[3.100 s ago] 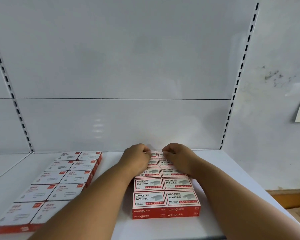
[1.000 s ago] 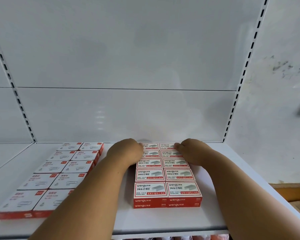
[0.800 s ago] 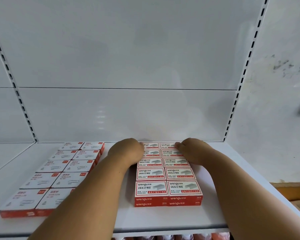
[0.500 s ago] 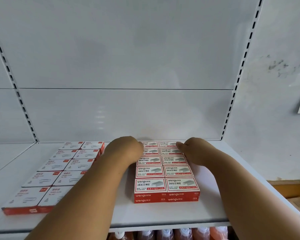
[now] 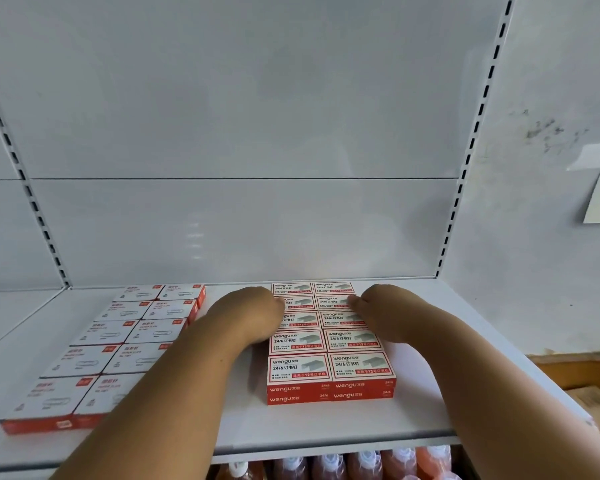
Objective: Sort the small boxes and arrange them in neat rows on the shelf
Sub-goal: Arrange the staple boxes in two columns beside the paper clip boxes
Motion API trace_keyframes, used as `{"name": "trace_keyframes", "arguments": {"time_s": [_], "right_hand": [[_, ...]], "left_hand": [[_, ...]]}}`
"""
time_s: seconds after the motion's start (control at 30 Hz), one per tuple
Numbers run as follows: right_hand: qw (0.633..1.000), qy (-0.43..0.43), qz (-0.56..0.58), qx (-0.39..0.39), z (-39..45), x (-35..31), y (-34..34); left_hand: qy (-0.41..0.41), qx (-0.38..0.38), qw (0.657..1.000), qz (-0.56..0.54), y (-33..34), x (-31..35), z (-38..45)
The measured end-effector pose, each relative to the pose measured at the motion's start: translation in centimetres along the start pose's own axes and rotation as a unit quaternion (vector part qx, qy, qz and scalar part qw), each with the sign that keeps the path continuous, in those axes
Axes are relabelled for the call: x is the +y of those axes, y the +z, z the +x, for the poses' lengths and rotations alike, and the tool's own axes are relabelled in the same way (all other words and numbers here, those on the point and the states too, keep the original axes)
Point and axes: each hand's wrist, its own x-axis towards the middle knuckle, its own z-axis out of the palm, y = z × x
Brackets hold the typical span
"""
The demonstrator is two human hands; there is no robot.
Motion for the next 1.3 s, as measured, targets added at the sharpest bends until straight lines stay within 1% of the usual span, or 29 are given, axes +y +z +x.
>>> {"name": "trace_keyframes", "arguments": {"time_s": [0.23,0.33,0.43,0.53,0.63,0.7,0.9,1.17,1.23,1.27,1.3], "right_hand": [[1.000,0.010,0.014,-0.004,-0.5,-0.1,-0.1],[1.000,0.010,0.005,0.001,-0.7,-0.3,-0.2],[1.000,0.020,0.022,0.000,-1.2,-0.3,-0.4],[0.999,0.028,0.034,0.003,-2.1,0.2,-0.6],[0.999,0.023,0.047,-0.008,-3.3,1.0,-0.5],[0.998,0.017,0.055,-0.014,-4.1,1.1,-0.4],[0.999,0.013,0.045,0.002,-4.7,0.4,0.1],[0.999,0.026,0.015,0.021,-4.9,-0.2,0.4],[0.999,0.027,0.012,0.037,-5.1,0.0,0.3],[0.998,0.019,0.005,0.065,-5.2,0.1,0.3],[0.994,-0.005,-0.005,0.109,-5.3,0.3,0.2]], "left_hand": [[-0.005,0.027,1.000,0.007,0.4,-0.1,-0.2],[-0.007,0.027,1.000,0.007,0.4,0.0,-0.3],[-0.013,0.032,0.999,0.003,0.2,-0.1,-0.6],[-0.009,0.037,0.999,0.031,-0.4,-0.5,-1.6],[0.006,0.012,0.999,0.035,0.0,-1.1,-3.0],[0.005,-0.007,1.000,0.015,0.7,-1.3,-3.6],[0.005,0.013,1.000,-0.014,1.4,-1.2,-4.2],[0.019,0.002,1.000,-0.023,1.0,-0.9,-4.6],[0.013,0.018,0.999,-0.026,0.9,-0.9,-4.8],[0.011,0.048,0.999,-0.017,0.7,-0.8,-5.0],[0.011,0.094,0.995,-0.003,0.6,-0.8,-5.4]]}}
